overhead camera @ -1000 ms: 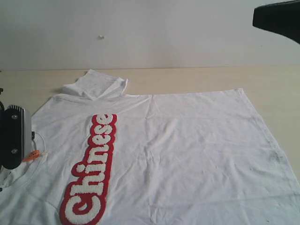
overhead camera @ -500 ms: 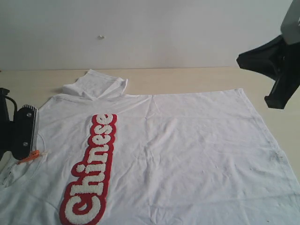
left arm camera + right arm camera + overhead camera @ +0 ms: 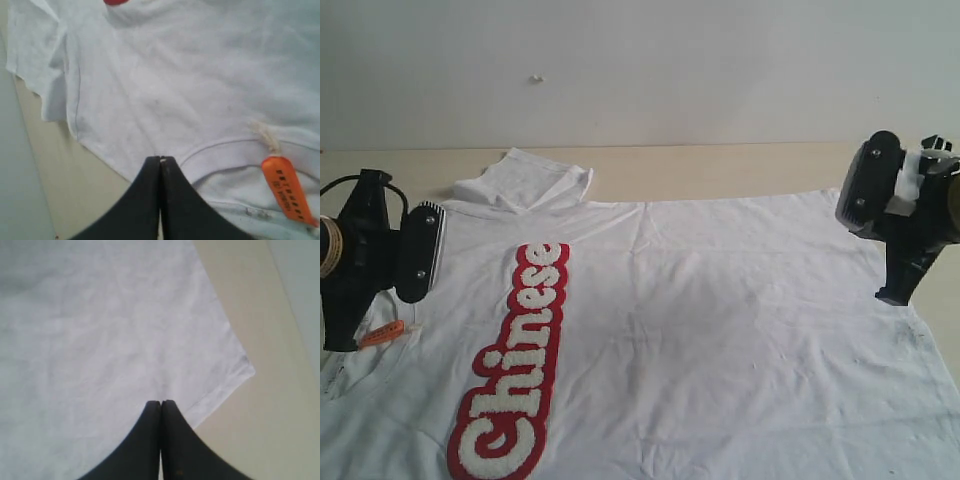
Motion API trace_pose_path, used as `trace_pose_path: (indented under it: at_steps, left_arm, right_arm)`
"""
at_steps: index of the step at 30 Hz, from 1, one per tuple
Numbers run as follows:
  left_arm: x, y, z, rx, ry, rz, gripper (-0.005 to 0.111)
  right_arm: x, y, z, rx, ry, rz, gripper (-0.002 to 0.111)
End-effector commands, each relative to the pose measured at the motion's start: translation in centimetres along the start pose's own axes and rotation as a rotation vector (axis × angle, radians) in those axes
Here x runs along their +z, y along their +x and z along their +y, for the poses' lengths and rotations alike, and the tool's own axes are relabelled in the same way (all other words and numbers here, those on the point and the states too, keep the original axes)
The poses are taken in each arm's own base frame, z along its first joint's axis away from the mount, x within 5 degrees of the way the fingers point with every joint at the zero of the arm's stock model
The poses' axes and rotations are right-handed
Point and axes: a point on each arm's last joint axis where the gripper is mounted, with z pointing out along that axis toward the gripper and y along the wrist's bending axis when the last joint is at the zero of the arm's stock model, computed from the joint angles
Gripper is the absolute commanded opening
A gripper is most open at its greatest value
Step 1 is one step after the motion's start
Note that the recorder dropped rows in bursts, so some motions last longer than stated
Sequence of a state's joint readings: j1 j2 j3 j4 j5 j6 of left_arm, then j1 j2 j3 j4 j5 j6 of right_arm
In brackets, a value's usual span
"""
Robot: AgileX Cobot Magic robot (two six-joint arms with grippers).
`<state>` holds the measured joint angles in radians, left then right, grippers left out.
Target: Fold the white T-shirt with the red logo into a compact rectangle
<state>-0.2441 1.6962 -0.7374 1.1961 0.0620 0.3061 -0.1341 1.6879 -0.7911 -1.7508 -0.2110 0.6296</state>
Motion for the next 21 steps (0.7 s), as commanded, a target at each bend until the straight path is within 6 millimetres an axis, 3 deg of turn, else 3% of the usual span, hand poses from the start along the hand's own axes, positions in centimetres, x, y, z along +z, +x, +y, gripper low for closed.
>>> trace_pose_path:
  at_steps: [1,4,8,21]
  left_arm:
    - [0.3,0.4,0.0,0.042,0.014,0.035,0.000]
    - [0.3,0.3,0.0,0.021,0.014,0.030,0.000]
    - [0.4,0.2,-0.2,-0.058,0.020,0.019,0.000]
    - [0.4,-0.1,-0.1,-0.189,0.014,-0.014,0.000]
  right_arm:
    - [0.7,-1.5,0.6,-0.202,0.026,0.051,0.000]
    - [1.1,-1.9,1.1,-0.216,0.023,0.065,0.000]
    - [1.6,-2.1,1.8,-0.099,-0.015,0.041,0.000]
    - [1.7,-2.6,2.2,0.059,-0.060,-0.008,0.000]
